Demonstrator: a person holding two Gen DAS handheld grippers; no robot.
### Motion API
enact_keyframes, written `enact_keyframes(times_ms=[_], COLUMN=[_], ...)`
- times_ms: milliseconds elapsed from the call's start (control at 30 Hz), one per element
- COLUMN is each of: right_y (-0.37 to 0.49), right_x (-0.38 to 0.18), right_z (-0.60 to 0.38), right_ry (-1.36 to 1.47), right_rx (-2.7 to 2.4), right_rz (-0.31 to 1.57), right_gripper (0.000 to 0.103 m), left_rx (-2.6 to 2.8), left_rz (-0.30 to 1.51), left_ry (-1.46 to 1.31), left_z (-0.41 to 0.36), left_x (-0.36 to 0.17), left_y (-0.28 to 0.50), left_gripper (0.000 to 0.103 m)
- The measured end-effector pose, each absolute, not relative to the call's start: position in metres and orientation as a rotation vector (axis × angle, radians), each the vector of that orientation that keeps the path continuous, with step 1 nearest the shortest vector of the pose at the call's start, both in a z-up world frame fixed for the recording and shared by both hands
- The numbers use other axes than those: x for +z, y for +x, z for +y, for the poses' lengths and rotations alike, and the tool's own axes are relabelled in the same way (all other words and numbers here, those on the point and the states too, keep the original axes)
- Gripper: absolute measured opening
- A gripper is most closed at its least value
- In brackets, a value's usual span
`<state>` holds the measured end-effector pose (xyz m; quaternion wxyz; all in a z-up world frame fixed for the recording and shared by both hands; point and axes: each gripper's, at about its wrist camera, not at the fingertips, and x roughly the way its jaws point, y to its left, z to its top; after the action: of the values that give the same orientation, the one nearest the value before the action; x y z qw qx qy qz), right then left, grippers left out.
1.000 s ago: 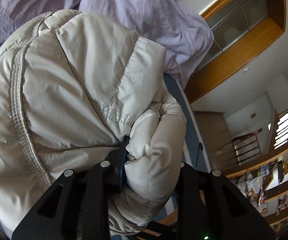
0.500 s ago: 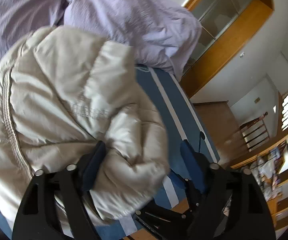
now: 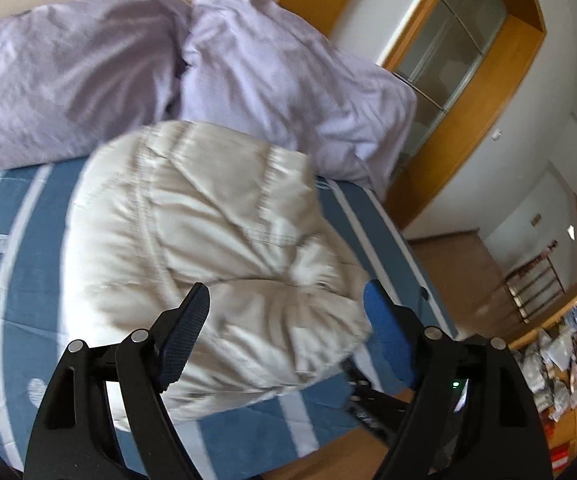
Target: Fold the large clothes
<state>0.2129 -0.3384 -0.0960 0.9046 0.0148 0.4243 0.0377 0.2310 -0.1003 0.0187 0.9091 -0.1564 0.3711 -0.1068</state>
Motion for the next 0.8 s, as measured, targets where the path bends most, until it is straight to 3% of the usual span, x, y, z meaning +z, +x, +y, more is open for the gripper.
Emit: enact_keyframes(times_ms=[233, 800], right_y=[0.211, 0.218], right_x=[-0.094, -0.096], right_z=[-0.339, -0.371], right_ry=[0.040, 0.060], right_rx=[0.064, 0.004], right_rz=[0.878, 0.898], right_gripper=[0.073, 0.073], left_rx=[-0.096, -0.126], left_rz=[0.793, 0.863], left_ry=[-0.274, -0.096], left_z=[-0.080, -0.143], left_x=[0.001, -0.063], left_y=[0.230, 0.246], left_gripper=[0.080, 0.080])
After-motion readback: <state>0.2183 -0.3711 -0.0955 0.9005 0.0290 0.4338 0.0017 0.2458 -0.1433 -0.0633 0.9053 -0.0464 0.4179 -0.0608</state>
